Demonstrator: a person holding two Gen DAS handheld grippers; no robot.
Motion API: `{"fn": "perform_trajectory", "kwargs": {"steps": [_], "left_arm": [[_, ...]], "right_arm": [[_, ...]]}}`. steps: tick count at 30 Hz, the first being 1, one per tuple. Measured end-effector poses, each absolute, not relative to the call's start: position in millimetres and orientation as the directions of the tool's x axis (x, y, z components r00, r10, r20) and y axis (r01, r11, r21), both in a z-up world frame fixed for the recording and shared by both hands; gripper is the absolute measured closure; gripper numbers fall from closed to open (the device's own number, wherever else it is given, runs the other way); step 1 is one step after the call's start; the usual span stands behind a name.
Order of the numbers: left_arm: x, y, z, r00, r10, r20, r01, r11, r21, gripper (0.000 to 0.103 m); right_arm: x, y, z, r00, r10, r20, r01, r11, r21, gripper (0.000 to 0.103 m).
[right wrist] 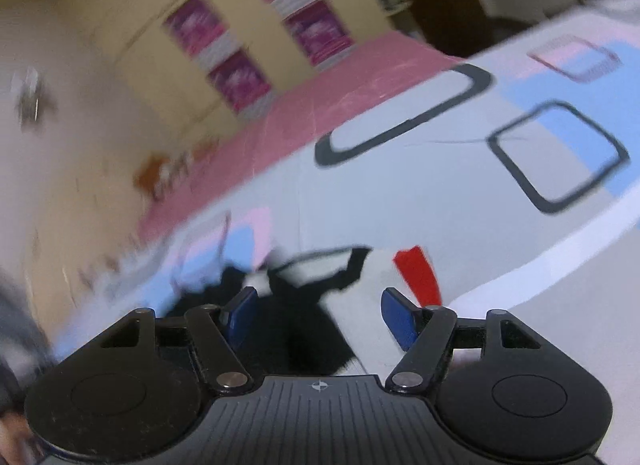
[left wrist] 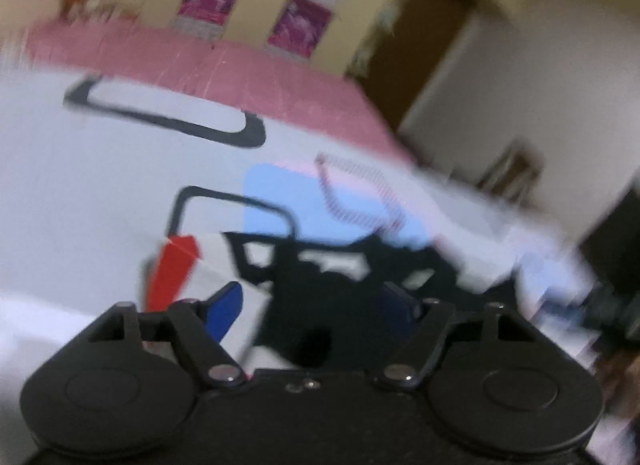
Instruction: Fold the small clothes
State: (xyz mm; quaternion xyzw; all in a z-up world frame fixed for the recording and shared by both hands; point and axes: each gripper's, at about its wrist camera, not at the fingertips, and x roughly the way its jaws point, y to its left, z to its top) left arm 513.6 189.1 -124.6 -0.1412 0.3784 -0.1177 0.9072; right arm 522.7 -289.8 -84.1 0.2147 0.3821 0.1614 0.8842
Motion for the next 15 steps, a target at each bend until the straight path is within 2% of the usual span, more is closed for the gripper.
{"fn": "perform_trajectory", "kwargs": {"steps": [1, 3, 5, 6, 7, 8, 9, 10, 12, 15], "left_arm": [[517, 181, -126, 0.666, -0.277, -0.693, 0.127, 0.957, -0.262, 0.045], [521, 168, -131, 0.638, -0.227, -0.736, 0.166, 0.974, -0.156, 0.046], [521, 160, -136, 0.636, -0.173, -0.752, 0.189, 0.980, -0.065, 0.049], [520, 159, -137, 0.643, -0.162, -0.749, 0.186, 0.981, -0.053, 0.053], [519, 158, -138, 0.649, -0.155, -0.744, 0.177, 0.983, -0.051, 0.060], [519, 160, -139, 0.660, -0.150, -0.736, 0.171, 0.984, -0.047, 0.066], [518, 162, -137, 0.672, -0.154, -0.724, 0.167, 0.984, -0.054, 0.084], [514, 166, -133, 0.692, -0.168, -0.702, 0.153, 0.985, -0.085, 0.099], [512, 169, -125, 0.725, -0.172, -0.666, 0.127, 0.985, -0.117, 0.099], [509, 172, -122, 0.756, -0.125, -0.643, 0.081, 0.992, -0.097, 0.099]], "right_arm": [[523, -281, -86, 0.643, 0.440, -0.627, -0.156, 0.877, 0.455, 0.038], [524, -264, -91, 0.623, 0.425, -0.657, -0.216, 0.900, 0.378, 0.044], [525, -244, -97, 0.620, 0.359, -0.698, -0.270, 0.933, 0.240, 0.056], [526, -236, -100, 0.620, 0.332, -0.711, -0.291, 0.939, 0.185, 0.056], [525, -228, -102, 0.627, 0.307, -0.716, -0.315, 0.940, 0.127, 0.065], [523, -221, -103, 0.638, 0.285, -0.715, -0.334, 0.939, 0.077, 0.088], [521, -215, -104, 0.649, 0.267, -0.713, -0.354, 0.935, 0.028, 0.091], [518, -212, -102, 0.656, 0.263, -0.707, -0.363, 0.932, 0.010, 0.099], [514, -216, -96, 0.691, 0.256, -0.676, -0.340, 0.941, 0.009, 0.100], [511, -228, -90, 0.745, 0.227, -0.627, -0.280, 0.960, 0.015, 0.100]]}}
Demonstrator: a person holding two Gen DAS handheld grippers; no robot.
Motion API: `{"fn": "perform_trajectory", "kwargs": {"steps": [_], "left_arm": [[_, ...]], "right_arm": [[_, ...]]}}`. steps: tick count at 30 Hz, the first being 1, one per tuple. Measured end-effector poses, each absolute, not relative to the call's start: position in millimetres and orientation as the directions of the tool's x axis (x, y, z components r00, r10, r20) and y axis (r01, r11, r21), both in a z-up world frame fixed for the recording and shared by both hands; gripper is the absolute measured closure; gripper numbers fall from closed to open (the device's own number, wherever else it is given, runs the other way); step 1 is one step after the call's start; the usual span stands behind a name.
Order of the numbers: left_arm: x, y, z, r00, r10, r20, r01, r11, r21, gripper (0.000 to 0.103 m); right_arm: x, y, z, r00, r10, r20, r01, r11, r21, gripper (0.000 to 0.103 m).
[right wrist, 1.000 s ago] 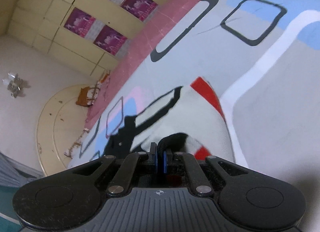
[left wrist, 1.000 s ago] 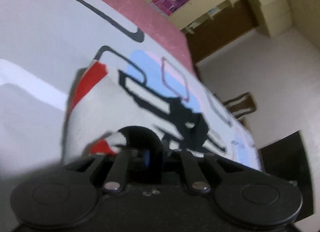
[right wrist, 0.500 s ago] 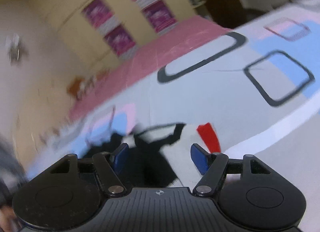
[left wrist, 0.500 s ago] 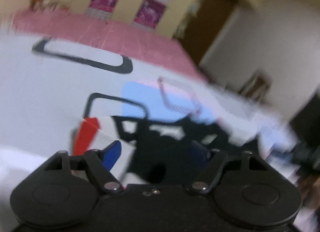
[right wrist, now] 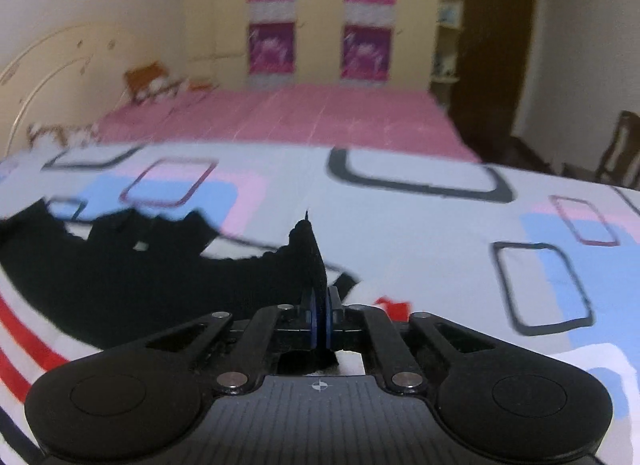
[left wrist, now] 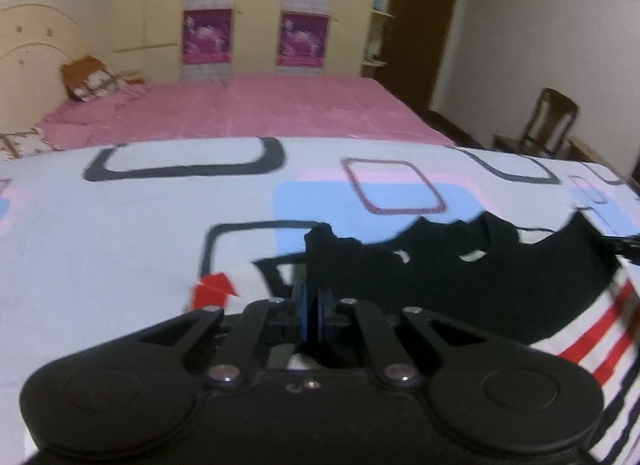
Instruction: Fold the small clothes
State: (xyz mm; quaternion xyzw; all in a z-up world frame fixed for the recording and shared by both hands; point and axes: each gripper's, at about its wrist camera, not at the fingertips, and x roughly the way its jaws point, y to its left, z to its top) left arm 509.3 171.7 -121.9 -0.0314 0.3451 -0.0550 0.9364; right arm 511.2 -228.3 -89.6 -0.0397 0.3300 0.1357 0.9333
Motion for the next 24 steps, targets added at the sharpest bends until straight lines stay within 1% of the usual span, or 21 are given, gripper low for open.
{"fn": "perform_trajectory", "kwargs": {"steps": [1, 3, 4, 7, 8, 9, 10, 11, 12, 13, 14, 15, 16, 19, 21, 23, 24], "left_arm": [[512, 172, -127, 0.747, -0.107, -0.657, 0.064, 0.994, -0.089, 0.099], [520, 173, -140, 0.721, -0.089, -0.687, 0.035, 0.995, -0.092, 0.098], [520, 174, -141, 0.727, -0.086, -0.681, 0.023, 0.995, -0.101, 0.098], [521, 171, -138, 0.724, -0.077, -0.685, 0.028, 0.996, -0.082, 0.098], [520, 170, -137, 0.723, -0.075, -0.687, 0.041, 0.997, -0.066, 0.096], [519, 170, -134, 0.721, -0.065, -0.689, 0.043, 0.998, -0.050, 0.083], [517, 169, -129, 0.726, -0.052, -0.685, 0.033, 0.999, -0.041, 0.051], [511, 166, -123, 0.745, -0.045, -0.666, 0.026, 0.999, -0.038, 0.039], [505, 161, -118, 0.774, -0.045, -0.632, 0.029, 0.999, -0.035, 0.034], [500, 152, -112, 0.788, -0.072, -0.612, 0.059, 0.997, -0.042, 0.037], [500, 140, -109, 0.787, -0.100, -0.609, 0.089, 0.995, -0.049, 0.040], [499, 127, -107, 0.783, -0.135, -0.607, 0.126, 0.990, -0.059, 0.043], [500, 112, -107, 0.772, -0.177, -0.611, 0.171, 0.983, -0.069, 0.043], [508, 64, -118, 0.688, -0.277, -0.670, 0.306, 0.949, -0.078, 0.043], [509, 45, -128, 0.664, -0.287, -0.691, 0.349, 0.936, -0.054, 0.042], [510, 46, -134, 0.674, -0.264, -0.690, 0.336, 0.941, -0.033, 0.035], [510, 55, -135, 0.690, -0.239, -0.683, 0.305, 0.952, -0.025, 0.030]], "right_arm": [[513, -230, -93, 0.748, 0.210, -0.629, -0.262, 0.965, 0.011, 0.100], [523, -229, -109, 0.705, 0.178, -0.686, -0.241, 0.970, 0.003, 0.100], [525, -226, -116, 0.698, 0.166, -0.696, -0.241, 0.971, -0.010, 0.100], [522, -223, -116, 0.714, 0.152, -0.683, -0.236, 0.971, -0.031, 0.100], [522, -224, -115, 0.716, 0.152, -0.681, -0.233, 0.972, -0.028, 0.096], [520, -228, -110, 0.716, 0.155, -0.680, -0.223, 0.975, -0.012, 0.083], [516, -230, -104, 0.735, 0.149, -0.661, -0.207, 0.978, -0.009, 0.044], [509, -231, -95, 0.766, 0.152, -0.625, -0.201, 0.979, -0.009, 0.034], [503, -230, -88, 0.777, 0.187, -0.600, -0.227, 0.974, 0.010, 0.034], [502, -225, -84, 0.765, 0.212, -0.608, -0.242, 0.970, 0.033, 0.042], [502, -217, -82, 0.752, 0.248, -0.611, -0.271, 0.961, 0.056, 0.064], [502, -206, -82, 0.736, 0.280, -0.616, -0.303, 0.950, 0.070, 0.073], [503, -194, -84, 0.718, 0.301, -0.628, -0.328, 0.942, 0.077, 0.082], [505, -151, -94, 0.661, 0.367, -0.655, -0.417, 0.905, 0.087, 0.083], [504, -126, -101, 0.624, 0.395, -0.674, -0.476, 0.877, 0.073, 0.083], [503, -115, -109, 0.615, 0.387, -0.687, -0.510, 0.860, 0.028, 0.083], [504, -117, -112, 0.625, 0.374, -0.685, -0.507, 0.862, 0.007, 0.083]]}}
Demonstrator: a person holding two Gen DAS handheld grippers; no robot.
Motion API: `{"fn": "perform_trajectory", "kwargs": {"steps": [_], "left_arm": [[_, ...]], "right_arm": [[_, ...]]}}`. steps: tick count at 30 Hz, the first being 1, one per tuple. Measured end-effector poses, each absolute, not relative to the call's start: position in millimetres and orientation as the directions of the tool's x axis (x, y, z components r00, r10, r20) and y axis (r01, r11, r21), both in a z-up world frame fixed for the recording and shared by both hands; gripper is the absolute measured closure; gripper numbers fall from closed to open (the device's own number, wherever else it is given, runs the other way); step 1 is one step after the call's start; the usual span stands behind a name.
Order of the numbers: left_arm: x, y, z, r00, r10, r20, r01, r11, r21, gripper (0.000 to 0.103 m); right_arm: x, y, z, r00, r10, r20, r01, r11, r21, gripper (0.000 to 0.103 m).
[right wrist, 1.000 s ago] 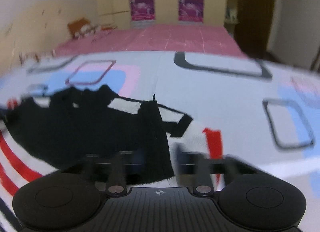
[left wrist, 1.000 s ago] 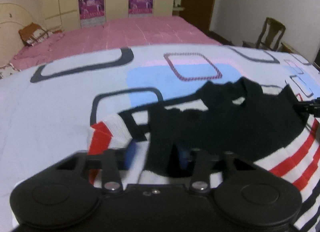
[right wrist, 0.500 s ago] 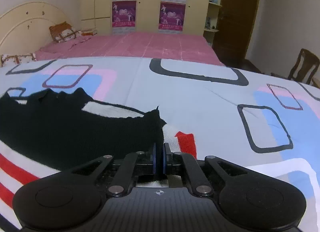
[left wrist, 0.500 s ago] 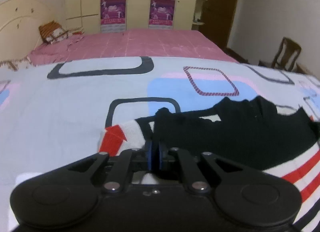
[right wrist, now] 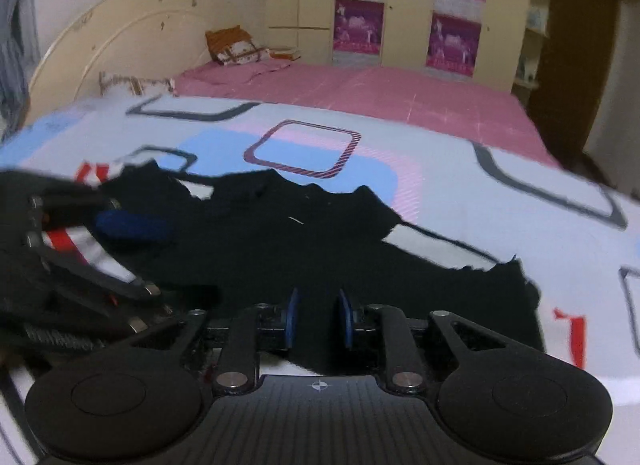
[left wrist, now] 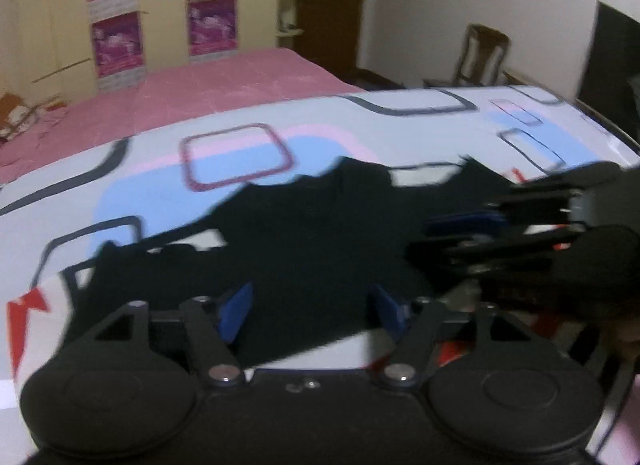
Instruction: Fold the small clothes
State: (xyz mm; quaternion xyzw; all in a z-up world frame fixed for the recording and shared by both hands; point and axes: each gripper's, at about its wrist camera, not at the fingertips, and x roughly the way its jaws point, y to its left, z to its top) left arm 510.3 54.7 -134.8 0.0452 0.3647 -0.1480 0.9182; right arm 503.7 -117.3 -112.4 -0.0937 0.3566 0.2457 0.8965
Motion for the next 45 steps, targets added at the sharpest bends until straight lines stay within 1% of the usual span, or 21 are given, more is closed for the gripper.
{"fn": "perform_trajectory", "kwargs": {"steps": [1, 2, 3, 4, 5, 6, 7, 8, 10, 14, 17, 20, 24, 29, 31, 33, 36, 40, 42, 43, 45], "left_arm": [[511, 66, -136, 0.706, -0.187, -0.683, 0.259, 0.966, 0.003, 0.028], [511, 81, -138, 0.717, -0.113, -0.688, 0.193, 0.980, 0.041, 0.027], [509, 99, -140, 0.724, -0.063, -0.686, 0.141, 0.988, 0.058, 0.025], [508, 114, -141, 0.730, -0.052, -0.682, 0.118, 0.992, 0.051, 0.024], [507, 123, -142, 0.727, -0.055, -0.684, 0.112, 0.993, 0.038, 0.024], [507, 126, -141, 0.725, -0.068, -0.685, 0.122, 0.992, 0.030, 0.024], [508, 123, -140, 0.725, -0.063, -0.686, 0.125, 0.991, 0.041, 0.025], [510, 120, -138, 0.727, -0.054, -0.684, 0.122, 0.991, 0.052, 0.026], [504, 109, -131, 0.738, -0.044, -0.674, 0.120, 0.991, 0.066, 0.027], [473, 74, -116, 0.759, -0.153, -0.633, 0.212, 0.977, 0.018, 0.028], [456, 54, -117, 0.739, -0.226, -0.634, 0.257, 0.965, -0.045, 0.029], [452, 40, -129, 0.715, -0.220, -0.664, 0.253, 0.966, -0.047, 0.031], [440, 58, -134, 0.715, -0.201, -0.670, 0.226, 0.973, -0.050, 0.029], [414, 121, -135, 0.734, -0.082, -0.674, 0.110, 0.994, 0.000, 0.026], [408, 128, -132, 0.734, -0.077, -0.675, 0.106, 0.994, 0.001, 0.027], [403, 119, -124, 0.737, -0.076, -0.671, 0.109, 0.994, 0.008, 0.035], [388, 94, -111, 0.759, -0.155, -0.632, 0.165, 0.985, -0.044, 0.035], [373, 56, -118, 0.732, -0.220, -0.645, 0.248, 0.968, -0.049, 0.034], [366, 45, -127, 0.722, -0.199, -0.663, 0.250, 0.968, -0.018, 0.036], [363, 45, -130, 0.722, -0.189, -0.665, 0.245, 0.969, -0.009, 0.034], [357, 51, -132, 0.727, -0.183, -0.662, 0.236, 0.972, -0.009, 0.034]], "right_arm": [[507, -127, -112, 0.644, 0.342, -0.684, -0.473, 0.881, -0.005, 0.083], [511, -140, -113, 0.688, 0.266, -0.675, -0.395, 0.918, -0.041, 0.083], [516, -161, -114, 0.730, 0.140, -0.669, -0.273, 0.957, -0.097, 0.083], [521, -181, -116, 0.728, 0.095, -0.679, -0.208, 0.974, -0.088, 0.082], [525, -203, -118, 0.715, 0.143, -0.684, -0.203, 0.979, -0.009, 0.080], [527, -210, -117, 0.708, 0.158, -0.689, -0.209, 0.978, 0.010, 0.072], [528, -208, -115, 0.707, 0.138, -0.693, -0.214, 0.976, -0.024, 0.066], [528, -203, -114, 0.712, 0.121, -0.692, -0.221, 0.974, -0.057, 0.066], [522, -194, -106, 0.717, 0.118, -0.687, -0.216, 0.975, -0.058, 0.065], [486, -172, -93, 0.731, 0.241, -0.639, -0.314, 0.949, -0.001, 0.065], [466, -142, -98, 0.690, 0.320, -0.649, -0.407, 0.913, 0.019, 0.066], [457, -116, -107, 0.634, 0.369, -0.679, -0.472, 0.881, 0.038, 0.066], [454, -114, -115, 0.642, 0.312, -0.700, -0.464, 0.886, -0.030, 0.066], [453, -179, -115, 0.679, 0.123, -0.724, -0.250, 0.966, -0.071, 0.065], [452, -190, -116, 0.670, 0.139, -0.729, -0.233, 0.972, -0.029, 0.066], [444, -179, -105, 0.687, 0.137, -0.714, -0.240, 0.970, -0.045, 0.066], [421, -157, -90, 0.697, 0.243, -0.675, -0.315, 0.949, 0.016, 0.066], [394, -118, -97, 0.623, 0.355, -0.697, -0.448, 0.892, 0.054, 0.066], [385, -106, -109, 0.607, 0.336, -0.720, -0.466, 0.885, 0.020, 0.066], [380, -105, -113, 0.616, 0.324, -0.718, -0.470, 0.882, -0.005, 0.066], [373, -110, -113, 0.612, 0.322, -0.722, -0.476, 0.879, -0.012, 0.066]]}}
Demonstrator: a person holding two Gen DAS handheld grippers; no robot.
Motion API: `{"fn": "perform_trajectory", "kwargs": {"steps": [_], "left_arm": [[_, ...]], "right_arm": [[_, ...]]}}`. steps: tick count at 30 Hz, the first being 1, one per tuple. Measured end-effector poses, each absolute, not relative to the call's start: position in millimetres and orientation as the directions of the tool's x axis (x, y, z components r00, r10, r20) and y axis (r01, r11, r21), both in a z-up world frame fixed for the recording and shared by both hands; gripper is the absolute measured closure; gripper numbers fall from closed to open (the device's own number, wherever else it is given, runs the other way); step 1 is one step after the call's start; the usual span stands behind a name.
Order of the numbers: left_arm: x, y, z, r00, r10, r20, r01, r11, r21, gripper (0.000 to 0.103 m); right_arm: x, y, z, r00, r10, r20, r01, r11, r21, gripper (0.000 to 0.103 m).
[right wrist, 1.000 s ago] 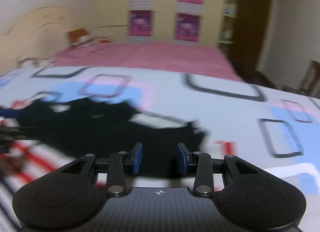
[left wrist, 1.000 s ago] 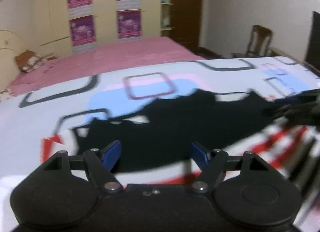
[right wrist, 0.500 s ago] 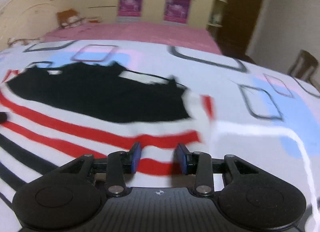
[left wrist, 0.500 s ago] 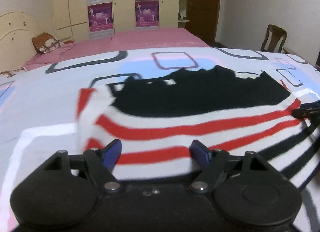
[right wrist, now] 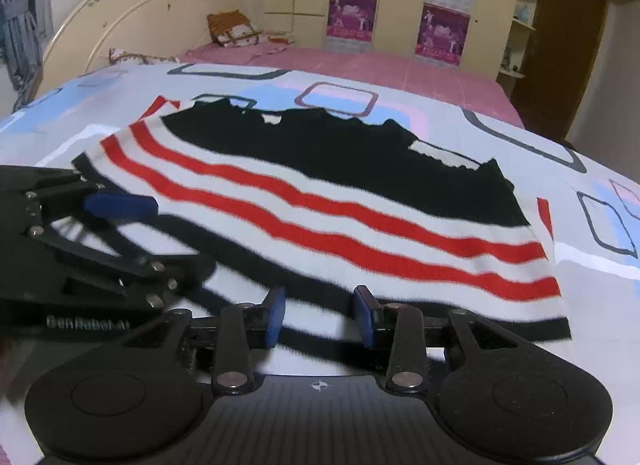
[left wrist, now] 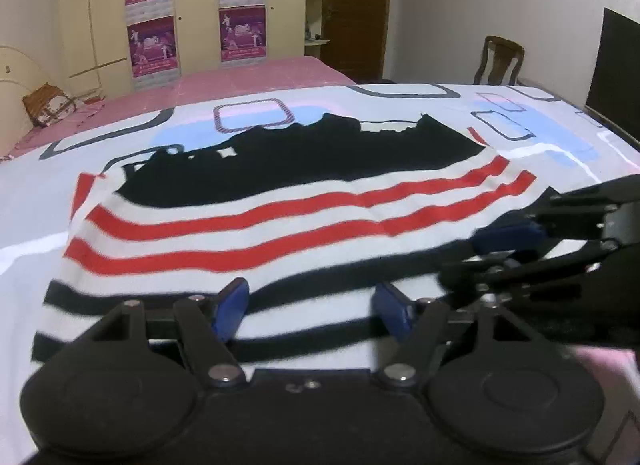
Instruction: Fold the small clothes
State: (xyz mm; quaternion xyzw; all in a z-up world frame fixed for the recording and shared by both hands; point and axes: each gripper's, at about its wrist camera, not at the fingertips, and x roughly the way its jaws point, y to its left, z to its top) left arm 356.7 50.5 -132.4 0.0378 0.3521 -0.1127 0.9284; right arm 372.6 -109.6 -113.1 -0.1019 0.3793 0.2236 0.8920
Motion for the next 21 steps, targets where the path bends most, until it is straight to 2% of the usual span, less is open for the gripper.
{"fn": "perform_trajectory", "kwargs": {"steps": [5, 10, 15, 17, 21], "left_arm": [[348, 55, -131, 0.731, -0.184, -0.656, 0.193, 0.979, -0.060, 0.034], [340, 68, -125, 0.743, -0.136, -0.655, 0.147, 0.988, -0.038, 0.037], [319, 131, -130, 0.733, 0.004, -0.680, -0.006, 1.000, -0.001, 0.041], [312, 142, -134, 0.734, -0.019, -0.679, 0.005, 1.000, -0.023, 0.044], [308, 133, -126, 0.745, 0.004, -0.667, 0.001, 1.000, 0.007, 0.045]], "right_arm": [[364, -114, -111, 0.576, 0.357, -0.735, -0.451, 0.889, 0.079, 0.066], [350, -121, -110, 0.588, 0.320, -0.743, -0.437, 0.898, 0.040, 0.066], [353, -206, -117, 0.640, 0.123, -0.758, -0.229, 0.973, -0.035, 0.066], [351, -232, -121, 0.626, 0.172, -0.761, -0.219, 0.975, 0.041, 0.066], [347, -224, -113, 0.635, 0.149, -0.758, -0.244, 0.970, -0.014, 0.066]]}}
